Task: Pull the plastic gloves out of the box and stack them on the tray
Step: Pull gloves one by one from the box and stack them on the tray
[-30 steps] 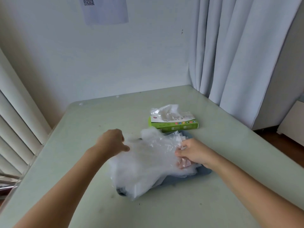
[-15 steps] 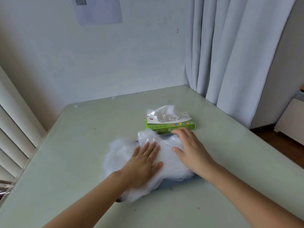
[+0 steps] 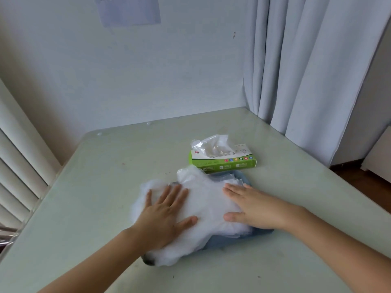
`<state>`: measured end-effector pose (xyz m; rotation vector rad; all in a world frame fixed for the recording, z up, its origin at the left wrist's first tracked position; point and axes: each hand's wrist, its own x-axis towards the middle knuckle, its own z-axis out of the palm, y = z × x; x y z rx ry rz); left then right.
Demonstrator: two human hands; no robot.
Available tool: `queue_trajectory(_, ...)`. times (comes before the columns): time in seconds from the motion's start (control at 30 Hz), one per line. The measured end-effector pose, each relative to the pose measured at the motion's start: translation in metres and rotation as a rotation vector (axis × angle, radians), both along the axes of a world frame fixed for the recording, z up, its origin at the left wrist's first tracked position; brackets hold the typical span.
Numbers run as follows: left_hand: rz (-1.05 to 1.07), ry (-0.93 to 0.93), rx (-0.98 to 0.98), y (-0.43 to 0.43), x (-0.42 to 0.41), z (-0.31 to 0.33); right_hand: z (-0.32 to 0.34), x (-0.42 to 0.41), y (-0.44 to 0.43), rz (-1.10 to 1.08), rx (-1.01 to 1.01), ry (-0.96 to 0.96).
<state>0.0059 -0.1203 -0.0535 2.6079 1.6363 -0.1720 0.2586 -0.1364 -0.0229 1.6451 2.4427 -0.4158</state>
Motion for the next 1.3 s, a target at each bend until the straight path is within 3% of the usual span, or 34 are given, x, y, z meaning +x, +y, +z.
queue_trajectory(0.17, -0.012, 0.031, -0.090, 0.006, -0.030, 0.025, 0.024, 0.007, 0.027, -0.056, 0.070, 0.152)
queue_trajectory(0.3, 0.030, -0.164, -0.030, 0.024, -0.030, 0.061, 0.048, 0.005, 0.075, -0.116, 0.449, 0.458)
queue_trajectory(0.37, 0.053, -0.306, 0.025, 0.041, -0.019, 0.077, 0.062, 0.003, 0.105, -0.089, 0.532, 0.389)
queue_trajectory(0.43, 0.063, -0.406, 0.038, 0.059, -0.004, 0.088, 0.074, -0.001, 0.133, -0.107, 0.419, 0.265)
queue_trajectory(0.53, 0.080, -0.485, 0.018, 0.087, 0.017, 0.099, 0.080, -0.007, 0.155, -0.174, 0.249, 0.167)
queue_trajectory(0.67, 0.062, -0.525, -0.003, 0.120, 0.032, 0.103, 0.081, -0.009, 0.159, -0.183, 0.303, 0.172)
queue_trajectory(0.97, -0.036, -0.632, 0.015, 0.147, 0.072, 0.087, 0.076, -0.005, 0.151, -0.203, 0.412, 0.335)
queue_trajectory(1.17, -0.083, -0.663, 0.210, 0.142, 0.088, 0.088, 0.074, 0.001, 0.146, -0.074, 0.625, 0.388)
queue_trajectory(1.3, -0.078, -0.729, 0.292, 0.140, 0.088, 0.092, 0.074, 0.006, 0.145, 0.027, 0.736, 0.561)
